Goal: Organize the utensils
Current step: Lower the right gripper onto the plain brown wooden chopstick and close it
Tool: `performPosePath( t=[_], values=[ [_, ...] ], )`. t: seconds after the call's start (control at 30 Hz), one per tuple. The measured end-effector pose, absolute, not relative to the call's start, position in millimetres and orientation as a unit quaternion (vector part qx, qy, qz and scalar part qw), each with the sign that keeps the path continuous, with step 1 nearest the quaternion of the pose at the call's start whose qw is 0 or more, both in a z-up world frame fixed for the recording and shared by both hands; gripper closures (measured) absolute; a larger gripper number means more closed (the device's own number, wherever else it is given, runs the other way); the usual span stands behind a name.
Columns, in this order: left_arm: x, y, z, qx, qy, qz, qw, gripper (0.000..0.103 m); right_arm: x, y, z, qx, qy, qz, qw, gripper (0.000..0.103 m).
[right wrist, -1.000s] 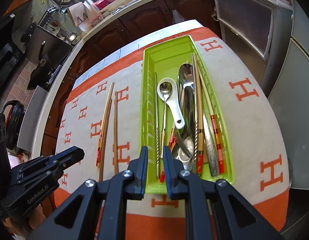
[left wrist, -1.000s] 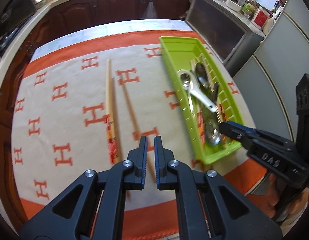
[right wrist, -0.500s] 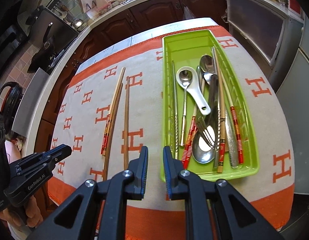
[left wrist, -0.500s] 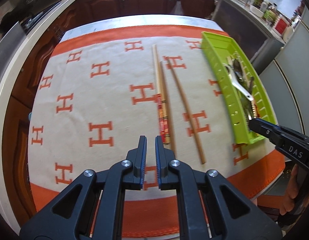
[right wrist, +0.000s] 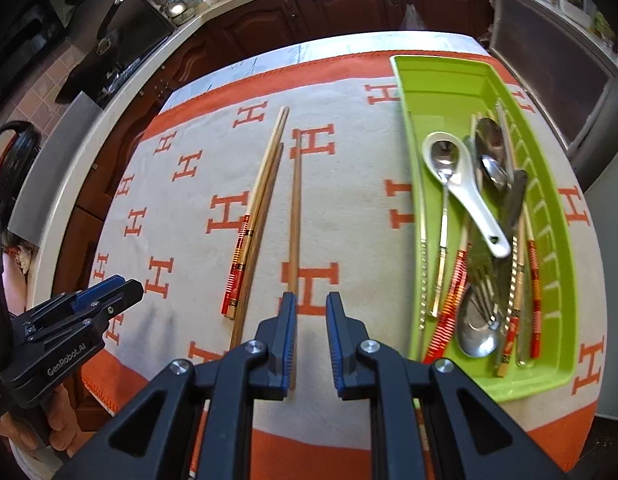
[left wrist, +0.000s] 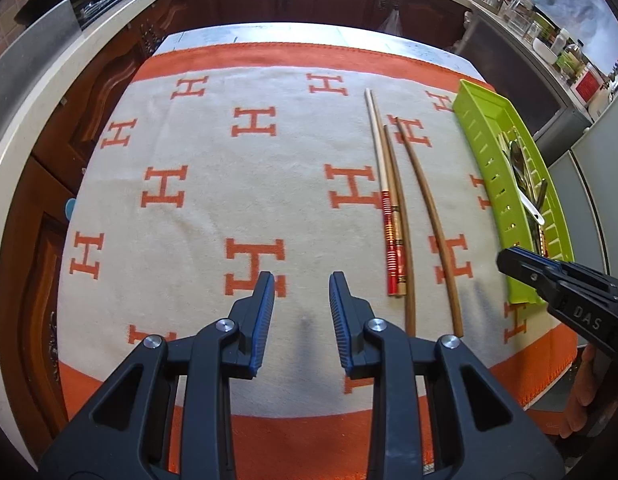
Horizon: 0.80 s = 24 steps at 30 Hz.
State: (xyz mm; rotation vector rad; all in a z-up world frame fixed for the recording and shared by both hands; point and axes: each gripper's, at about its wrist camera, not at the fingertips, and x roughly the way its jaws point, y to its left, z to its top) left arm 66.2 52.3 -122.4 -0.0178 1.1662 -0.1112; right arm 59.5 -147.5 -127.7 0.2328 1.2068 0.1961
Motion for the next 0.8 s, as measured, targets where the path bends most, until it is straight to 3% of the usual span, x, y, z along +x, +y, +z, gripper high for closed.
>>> performPosePath(
  t=[0.37, 0.63, 0.8],
  values=[
    [66, 63, -141, -0.015, 0.558, -0.060, 0.828, 0.078, 86, -107, -163, 0.039, 0.595, 0.076, 0.799, 0.088],
    [68, 61, -146, -0.024, 0.560, -0.078, 0.824, 0.078, 90, -93, -164, -0.020, 0.565, 0.072, 0.822, 0.088],
    [66, 48, -145, -0.025, 0.561, -0.106, 0.821, 0.078, 92, -105, -163, 0.012, 0.563, 0.073, 0.823, 0.096]
  ],
)
